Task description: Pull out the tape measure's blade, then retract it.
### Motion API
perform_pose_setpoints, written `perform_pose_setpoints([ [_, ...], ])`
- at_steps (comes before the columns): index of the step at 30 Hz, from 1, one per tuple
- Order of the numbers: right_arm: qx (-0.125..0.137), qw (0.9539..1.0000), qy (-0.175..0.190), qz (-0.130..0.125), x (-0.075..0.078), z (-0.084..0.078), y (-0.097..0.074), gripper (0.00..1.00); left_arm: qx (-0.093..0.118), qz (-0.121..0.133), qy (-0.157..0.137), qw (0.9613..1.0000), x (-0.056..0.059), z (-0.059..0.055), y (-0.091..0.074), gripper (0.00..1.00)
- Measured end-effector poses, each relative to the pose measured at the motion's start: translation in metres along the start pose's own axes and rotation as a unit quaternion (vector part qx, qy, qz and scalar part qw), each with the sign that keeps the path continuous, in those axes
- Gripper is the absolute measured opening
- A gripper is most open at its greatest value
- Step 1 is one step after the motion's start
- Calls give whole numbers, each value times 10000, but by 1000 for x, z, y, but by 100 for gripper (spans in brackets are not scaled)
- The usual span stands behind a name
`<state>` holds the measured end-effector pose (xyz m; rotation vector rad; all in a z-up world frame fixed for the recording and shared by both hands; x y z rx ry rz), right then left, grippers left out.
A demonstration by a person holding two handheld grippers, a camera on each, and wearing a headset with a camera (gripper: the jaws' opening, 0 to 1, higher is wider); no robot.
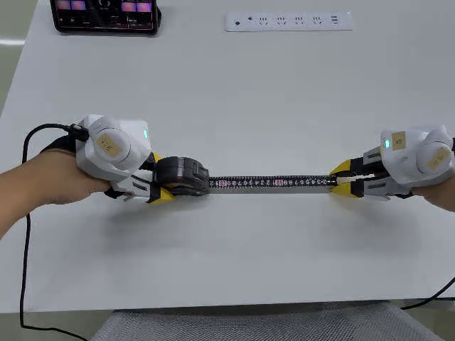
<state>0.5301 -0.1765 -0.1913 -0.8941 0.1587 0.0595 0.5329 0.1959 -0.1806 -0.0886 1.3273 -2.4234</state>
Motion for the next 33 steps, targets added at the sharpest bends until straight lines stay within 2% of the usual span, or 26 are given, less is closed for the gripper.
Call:
perform_pose_setpoints([
  [16, -187, 9997, 123, -3, -2, -13, -14, 9, 3, -8, 3, 10000, 0, 0, 0, 28],
  [25, -267, 9994, 200, -32, -1, -12, -13, 10, 12, 22, 4, 10000, -1, 1, 0, 28],
  [33, -488, 9984, 292, 24, 1, -7, -12, 10, -1, 91, -77, 9999, -1, 2, 1, 28],
])
Point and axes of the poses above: the centre of the closed fingertips' face, and the gripper's own axes: y roughly forward along the fingers, x roughly to its right, z roughly out of its top, the point moved 9 cm from there along -y, roughly backward along the fingers, and after that the axes turned 12 degrees about z, right-handed, at the moved point
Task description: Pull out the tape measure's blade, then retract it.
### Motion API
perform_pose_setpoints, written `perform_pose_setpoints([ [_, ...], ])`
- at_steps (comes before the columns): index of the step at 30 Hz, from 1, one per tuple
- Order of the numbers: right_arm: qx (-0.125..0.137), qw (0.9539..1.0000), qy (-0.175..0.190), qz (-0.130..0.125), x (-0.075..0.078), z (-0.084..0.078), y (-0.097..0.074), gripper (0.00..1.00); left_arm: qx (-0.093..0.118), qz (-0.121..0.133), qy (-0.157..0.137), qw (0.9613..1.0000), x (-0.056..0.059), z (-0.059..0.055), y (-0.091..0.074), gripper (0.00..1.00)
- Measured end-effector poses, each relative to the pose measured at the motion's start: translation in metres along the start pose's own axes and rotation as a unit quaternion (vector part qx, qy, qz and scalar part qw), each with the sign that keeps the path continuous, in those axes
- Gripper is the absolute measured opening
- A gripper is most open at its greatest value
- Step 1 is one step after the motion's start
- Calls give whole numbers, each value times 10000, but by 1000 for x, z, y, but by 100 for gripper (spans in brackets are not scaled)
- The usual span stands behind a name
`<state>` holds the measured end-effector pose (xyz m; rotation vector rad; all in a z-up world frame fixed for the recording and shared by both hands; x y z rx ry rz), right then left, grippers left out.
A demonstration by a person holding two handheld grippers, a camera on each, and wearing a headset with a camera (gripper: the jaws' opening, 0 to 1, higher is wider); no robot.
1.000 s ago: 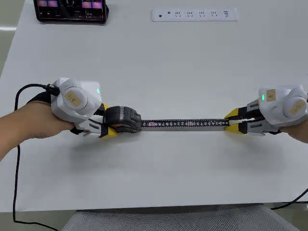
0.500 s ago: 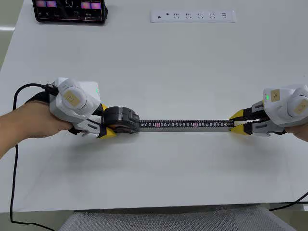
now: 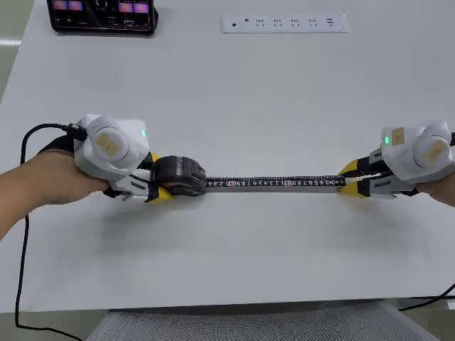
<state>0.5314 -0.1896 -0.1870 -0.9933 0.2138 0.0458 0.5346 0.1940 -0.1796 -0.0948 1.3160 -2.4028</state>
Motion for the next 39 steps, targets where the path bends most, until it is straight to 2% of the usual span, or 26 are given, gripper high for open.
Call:
perform_pose_setpoints([
  [15, -387, 9991, -150, 72, -1, 4, 0, 11, -64, 103, 38, 9999, 3, 1, -1, 29],
  [33, -379, 9992, -94, 50, 0, 3, -2, 13, -87, 71, 39, 9999, 3, 2, -2, 29],
  [35, -400, 9992, -82, -13, 0, 3, -2, 19, -81, 51, 1, 10000, 3, 2, -2, 30],
  [39, -411, 9991, -67, -52, 0, 3, -2, 21, -78, 31, -14, 10000, 3, 3, -1, 36],
])
Point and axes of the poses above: the centre of the closed fingertips' face, and the gripper's own axes: y roughly forward along the fingers, x roughly to its right, z roughly out of its top, the point moved 9 cm from there along -y, roughly backward along the fingers, and after that the axes turned 12 degrees about z, right-handed, at the moved point
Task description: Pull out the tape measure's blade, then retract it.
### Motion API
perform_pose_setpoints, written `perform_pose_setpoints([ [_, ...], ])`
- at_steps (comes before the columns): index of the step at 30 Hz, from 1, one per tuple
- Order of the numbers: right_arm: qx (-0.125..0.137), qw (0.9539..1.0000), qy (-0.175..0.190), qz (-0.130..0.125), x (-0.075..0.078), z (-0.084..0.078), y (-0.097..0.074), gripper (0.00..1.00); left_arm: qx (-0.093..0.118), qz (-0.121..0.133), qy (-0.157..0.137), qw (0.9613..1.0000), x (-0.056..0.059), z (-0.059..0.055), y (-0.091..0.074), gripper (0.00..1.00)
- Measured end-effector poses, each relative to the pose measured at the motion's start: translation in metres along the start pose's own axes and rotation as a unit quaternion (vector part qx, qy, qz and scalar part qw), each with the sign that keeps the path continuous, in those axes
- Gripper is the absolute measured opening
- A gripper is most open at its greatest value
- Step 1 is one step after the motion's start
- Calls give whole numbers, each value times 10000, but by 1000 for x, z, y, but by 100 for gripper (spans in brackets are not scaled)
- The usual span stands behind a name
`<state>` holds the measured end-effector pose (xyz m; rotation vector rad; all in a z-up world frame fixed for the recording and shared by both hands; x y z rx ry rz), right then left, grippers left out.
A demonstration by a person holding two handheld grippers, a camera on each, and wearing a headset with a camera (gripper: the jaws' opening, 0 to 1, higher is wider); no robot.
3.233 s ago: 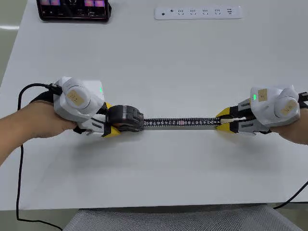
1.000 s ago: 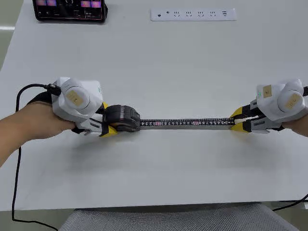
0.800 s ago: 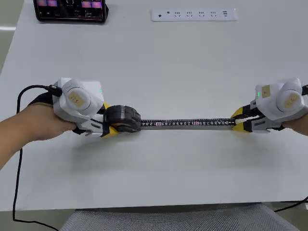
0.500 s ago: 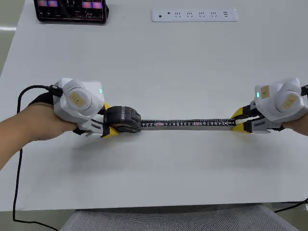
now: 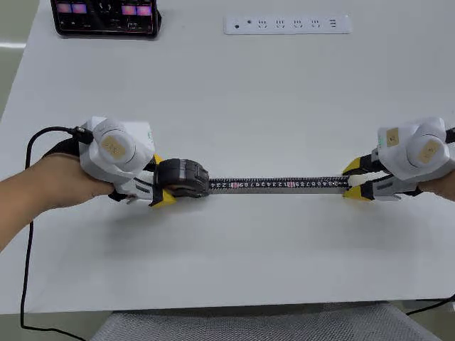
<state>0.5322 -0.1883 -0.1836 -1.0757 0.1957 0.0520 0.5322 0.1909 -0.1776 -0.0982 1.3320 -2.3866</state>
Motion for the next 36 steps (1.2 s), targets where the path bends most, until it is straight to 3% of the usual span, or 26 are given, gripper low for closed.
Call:
perform_pose_setpoints([
  [10, 107, 9999, 83, -9, -3, 1, -2, 21, -10, 18, -23, 10000, 1, 0, -1, 38],
  [12, 245, 9995, 194, -1, -4, 1, -3, 21, 14, 39, -48, 10000, 1, 1, -2, 39],
  [13, 498, 9979, 397, 69, -5, 3, -3, 22, 26, 40, -69, 10000, 1, 1, -3, 40],
  [15, 672, 9964, 512, 48, -4, 3, -5, 23, 38, 55, -79, 9999, 1, 1, -3, 40],
  [23, 722, 9961, 506, -10, -7, 4, -7, 23, 48, 170, -92, 9998, 0, 1, -7, 41],
  [36, 1351, 9862, 900, -312, -23, 10, -14, 29, 549, 459, -633, 9954, 3, -3, -31, 43],
])
Point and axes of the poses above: the centre of the closed fingertips' face, and the gripper's own axes: y roughly forward along the fingers, x roughly to its right, z roughly out of its top, the point moved 9 cm from there along -y, roughly backward along the fingers, and after that the axes turned 12 degrees about z, right-handed, at the moved point
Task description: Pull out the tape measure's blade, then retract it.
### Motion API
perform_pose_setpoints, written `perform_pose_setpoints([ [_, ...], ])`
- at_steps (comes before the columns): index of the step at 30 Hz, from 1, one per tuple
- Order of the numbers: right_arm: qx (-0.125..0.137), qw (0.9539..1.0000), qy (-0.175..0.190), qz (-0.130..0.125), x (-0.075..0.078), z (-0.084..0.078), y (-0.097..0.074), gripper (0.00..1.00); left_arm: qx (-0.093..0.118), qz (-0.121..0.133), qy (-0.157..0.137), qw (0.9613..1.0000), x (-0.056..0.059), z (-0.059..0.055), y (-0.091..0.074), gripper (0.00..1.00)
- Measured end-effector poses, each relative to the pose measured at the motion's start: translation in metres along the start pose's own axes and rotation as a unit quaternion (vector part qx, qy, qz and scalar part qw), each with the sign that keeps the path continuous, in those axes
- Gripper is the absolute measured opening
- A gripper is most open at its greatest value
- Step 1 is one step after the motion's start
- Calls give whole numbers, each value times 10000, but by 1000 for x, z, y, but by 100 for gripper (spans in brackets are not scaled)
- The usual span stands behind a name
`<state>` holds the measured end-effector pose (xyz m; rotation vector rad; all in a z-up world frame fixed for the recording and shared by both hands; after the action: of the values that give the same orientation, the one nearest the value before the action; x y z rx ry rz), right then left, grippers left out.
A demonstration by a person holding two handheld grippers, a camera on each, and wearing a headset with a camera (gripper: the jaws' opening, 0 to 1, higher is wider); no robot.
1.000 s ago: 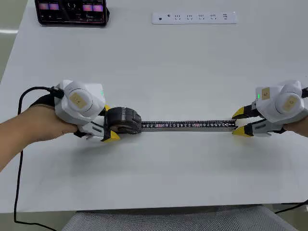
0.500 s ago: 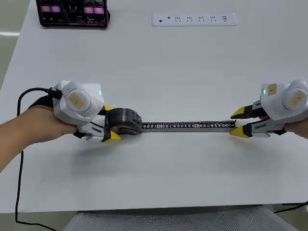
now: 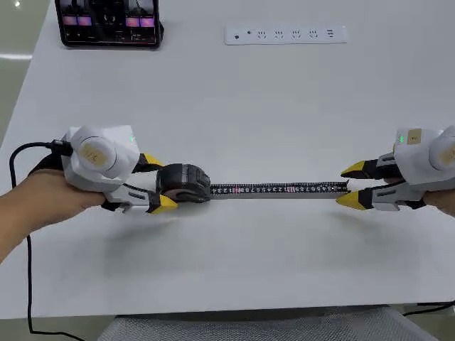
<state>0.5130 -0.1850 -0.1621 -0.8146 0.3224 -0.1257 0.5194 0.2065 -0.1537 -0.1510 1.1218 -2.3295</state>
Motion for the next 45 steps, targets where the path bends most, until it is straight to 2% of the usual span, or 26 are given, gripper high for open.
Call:
perform_pose_setpoints([
  [5, 298, 9993, 143, -153, -8, 2, -3, 32, 151, 173, -163, 9996, 1, -2, -9, 44],
  [12, 382, 9984, 144, -387, -19, 2, -6, 38, 308, 382, -356, 9982, 8, -6, -19, 44],
  [22, 657, 9945, 306, -757, -38, 6, -10, 47, 492, 716, -571, 9946, 19, -16, -41, 47],
  [31, 778, 9921, 378, -912, -53, 5, -12, 56, 546, 859, -761, 9919, 27, -24, -58, 51],
  [33, 804, 9917, 400, -919, -56, 3, -12, 58, 617, 911, -881, 9900, 30, -25, -60, 52],
  [37, 840, 9904, 454, -1000, -61, 1, -14, 60, 750, 1041, -899, 9877, 37, -26, -63, 54],
  [45, 875, 9874, 457, -1233, -73, -2, -17, 66, 809, 1153, -1030, 9847, 46, -29, -66, 58],
])
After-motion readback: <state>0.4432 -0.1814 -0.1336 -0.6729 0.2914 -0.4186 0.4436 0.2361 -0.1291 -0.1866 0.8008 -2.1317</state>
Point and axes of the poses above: the centre of the closed fingertips' face, and the gripper's own axes: y roughly forward along the fingers, x roughly to its right, z roughly out of its top, the point moved 9 cm from there along -y, roughly backward along the fingers, and after that the axes turned 12 degrees about z, right-handed, at the moved point
